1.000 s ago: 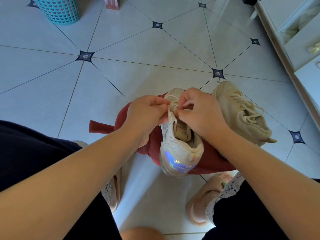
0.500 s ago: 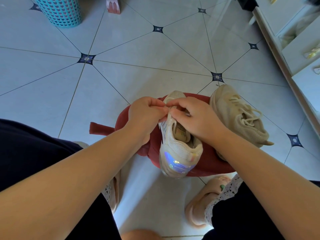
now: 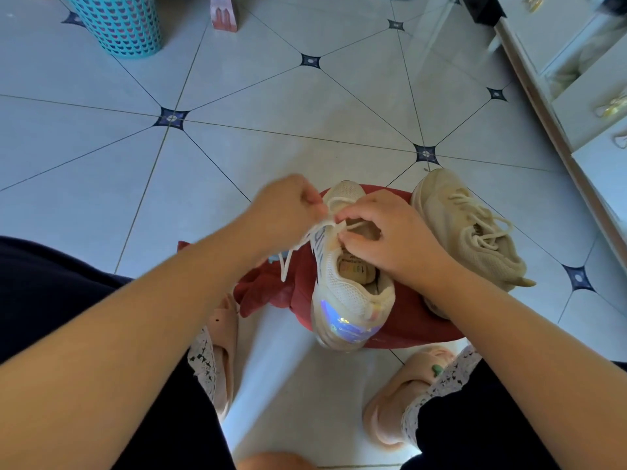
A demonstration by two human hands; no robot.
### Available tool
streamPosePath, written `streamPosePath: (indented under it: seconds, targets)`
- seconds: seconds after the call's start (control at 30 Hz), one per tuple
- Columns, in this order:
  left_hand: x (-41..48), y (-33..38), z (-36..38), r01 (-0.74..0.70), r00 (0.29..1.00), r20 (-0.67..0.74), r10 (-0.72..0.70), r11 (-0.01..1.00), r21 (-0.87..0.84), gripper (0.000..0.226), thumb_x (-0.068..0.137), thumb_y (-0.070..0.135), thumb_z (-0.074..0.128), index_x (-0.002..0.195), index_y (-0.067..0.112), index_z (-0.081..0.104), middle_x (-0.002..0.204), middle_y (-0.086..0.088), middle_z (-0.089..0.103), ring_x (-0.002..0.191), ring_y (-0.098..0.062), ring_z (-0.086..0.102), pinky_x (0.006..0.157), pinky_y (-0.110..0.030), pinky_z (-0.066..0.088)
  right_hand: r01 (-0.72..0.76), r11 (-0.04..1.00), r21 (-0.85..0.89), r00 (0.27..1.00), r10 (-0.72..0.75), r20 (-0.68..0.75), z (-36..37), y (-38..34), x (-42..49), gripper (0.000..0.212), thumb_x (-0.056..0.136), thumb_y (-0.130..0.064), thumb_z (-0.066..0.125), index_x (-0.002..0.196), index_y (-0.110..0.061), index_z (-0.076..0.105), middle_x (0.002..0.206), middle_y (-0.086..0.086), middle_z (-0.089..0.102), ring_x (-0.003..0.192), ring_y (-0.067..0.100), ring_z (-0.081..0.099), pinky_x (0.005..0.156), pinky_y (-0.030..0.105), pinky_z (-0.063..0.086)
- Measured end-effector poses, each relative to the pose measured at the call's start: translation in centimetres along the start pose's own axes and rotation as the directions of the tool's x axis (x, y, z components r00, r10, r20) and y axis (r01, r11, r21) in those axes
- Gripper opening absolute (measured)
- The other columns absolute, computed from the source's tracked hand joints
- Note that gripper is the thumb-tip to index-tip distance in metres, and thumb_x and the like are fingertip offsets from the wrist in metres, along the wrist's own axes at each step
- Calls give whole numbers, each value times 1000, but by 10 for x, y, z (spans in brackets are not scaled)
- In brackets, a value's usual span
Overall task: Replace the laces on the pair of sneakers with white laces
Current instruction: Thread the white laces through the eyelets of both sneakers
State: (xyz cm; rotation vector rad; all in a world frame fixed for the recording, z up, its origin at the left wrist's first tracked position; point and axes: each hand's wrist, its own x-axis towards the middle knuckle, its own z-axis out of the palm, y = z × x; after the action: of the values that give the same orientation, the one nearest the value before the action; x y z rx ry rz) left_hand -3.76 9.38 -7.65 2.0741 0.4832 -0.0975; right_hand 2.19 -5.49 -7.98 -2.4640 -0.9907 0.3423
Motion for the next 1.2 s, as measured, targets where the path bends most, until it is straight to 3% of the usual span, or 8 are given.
streamPosePath:
  seconds: [0.17, 0.27, 0.37, 0.47, 0.63, 0.83, 1.03, 1.2]
  targets:
    - [7, -4, 6, -203, 979, 105, 176, 908, 367, 14, 88, 29, 57, 80, 17, 58, 66, 11, 48, 63, -7, 43, 55, -21, 32, -17, 1000, -24, 999, 17, 29, 2, 1, -1, 27, 81, -26, 65, 107, -21, 68, 112, 1, 55, 109, 17, 47, 97, 30, 35]
    - [11, 5, -16, -30, 993, -122, -7, 954, -297, 23, 89, 9, 52, 69, 18, 58, 60, 8, 53, 55, -7, 42, 48, -17, 35, -24, 999, 22, 999, 23, 38, -1, 4, 1, 27, 79, -26, 66, 106, -24, 68, 112, 0, 56, 110, 16, 47, 100, 30, 34]
    - [11, 8, -34, -72, 995, -102, -22, 563, -824, 30, 92, -3, 38, 72, 13, 54, 62, 4, 56, 63, -10, 48, 55, -19, 37, -36, 996, 86, 999, 33, 37, -1, 8, 1, 28, 79, -25, 69, 106, -23, 68, 114, -2, 56, 110, 11, 46, 98, 23, 32]
    - [3, 7, -17, 64, 993, 98, 58, 434, -899, 29, 95, 0, 31, 74, 8, 51, 63, -4, 64, 77, -22, 59, 66, -30, 43, -13, 997, 74, 999, 10, 40, 3, 8, 1, 28, 77, -23, 71, 105, -21, 69, 114, -3, 55, 111, 10, 45, 98, 22, 30]
    - [4, 7, -3, 201, 977, 203, -71, 643, -739, 33, 95, 16, 46, 62, 9, 45, 49, 2, 33, 38, -8, 32, 52, -24, 36, 6, 997, 82, 1000, -7, 19, 2, 9, 1, 28, 75, -24, 73, 103, -22, 69, 112, -3, 56, 110, 11, 47, 99, 24, 33]
    - [5, 15, -53, 277, 949, 312, 38, 364, -889, 25, 80, 23, 50, 56, 16, 47, 42, 9, 27, 35, -3, 13, 30, -10, 19, 3, 998, 69, 999, -7, 54, 6, 7, 5, 26, 77, -31, 70, 102, -28, 68, 113, -3, 54, 112, 15, 46, 102, 35, 34]
    - [6, 0, -40, 278, 941, 264, -212, 930, -242, 20, 80, 8, 54, 60, 8, 51, 49, -4, 32, 36, -12, 25, 42, -16, 19, 11, 998, 56, 997, -16, 76, 2, 9, 9, 24, 76, -28, 71, 100, -29, 68, 112, -3, 55, 109, 12, 47, 101, 34, 35]
    - [7, -11, -9, 124, 941, 287, -180, 972, 201, 27, 84, 34, 60, 84, 7, 61, 70, -11, 52, 49, -18, 44, 46, -22, 35, 30, 999, 26, 998, -31, 57, 0, 10, 7, 23, 76, -28, 71, 99, -28, 68, 110, -3, 56, 108, 11, 48, 100, 32, 34]
